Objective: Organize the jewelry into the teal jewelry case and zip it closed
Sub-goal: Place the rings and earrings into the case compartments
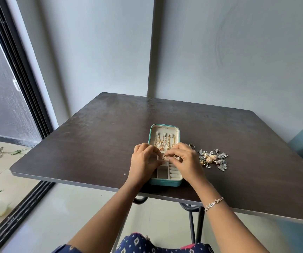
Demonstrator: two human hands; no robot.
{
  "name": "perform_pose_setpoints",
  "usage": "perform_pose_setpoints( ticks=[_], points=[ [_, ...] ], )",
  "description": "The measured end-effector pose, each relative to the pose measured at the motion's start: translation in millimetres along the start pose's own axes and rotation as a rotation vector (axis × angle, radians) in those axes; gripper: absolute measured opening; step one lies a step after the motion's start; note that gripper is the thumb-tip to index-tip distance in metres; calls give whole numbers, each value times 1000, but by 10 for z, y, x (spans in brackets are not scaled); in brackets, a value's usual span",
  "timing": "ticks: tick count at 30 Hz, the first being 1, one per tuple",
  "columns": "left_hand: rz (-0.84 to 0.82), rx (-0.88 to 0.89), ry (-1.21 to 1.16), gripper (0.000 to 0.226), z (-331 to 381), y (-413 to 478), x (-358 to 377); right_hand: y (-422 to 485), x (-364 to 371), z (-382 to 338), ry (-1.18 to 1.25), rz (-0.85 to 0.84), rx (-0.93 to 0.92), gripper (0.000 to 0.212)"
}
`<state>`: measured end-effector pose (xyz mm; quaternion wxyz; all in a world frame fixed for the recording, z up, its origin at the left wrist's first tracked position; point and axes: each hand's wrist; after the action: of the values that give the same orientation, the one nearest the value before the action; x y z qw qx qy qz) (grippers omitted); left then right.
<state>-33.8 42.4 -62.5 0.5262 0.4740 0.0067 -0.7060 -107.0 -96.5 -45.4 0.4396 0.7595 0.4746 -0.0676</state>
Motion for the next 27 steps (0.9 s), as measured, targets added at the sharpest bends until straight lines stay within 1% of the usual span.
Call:
perform_pose_setpoints(
  ticks=[3,6,11,15,20,27],
  points=[
    [8,-53,-2,40,-16,2,23,14,-70,75,73,77,79,13],
    [-15,-115,33,46,-4,18,45,38,-140,149,110,108,157,11],
    [-81,-171,15,44,-18,29,68,45,-172,204,131,72,235,10],
    [-52,-164,33,42,-19,27,65,41,-162,194,148,27,269,8],
    [-42,-164,53,42,-20,31,66,27,-159,204,164,11,298,8],
    [-70,-184,50,42,-12,30,54,2,-160,191,143,-14,313,8]
  ],
)
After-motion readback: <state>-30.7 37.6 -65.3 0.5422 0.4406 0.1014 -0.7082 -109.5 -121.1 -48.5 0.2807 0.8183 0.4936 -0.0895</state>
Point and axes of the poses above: each hand's wrist, its own y-axis towards the middle knuckle, its own x-axis out of the palm, z = x × y, and after that the axes turned 12 degrees about y, right-handed
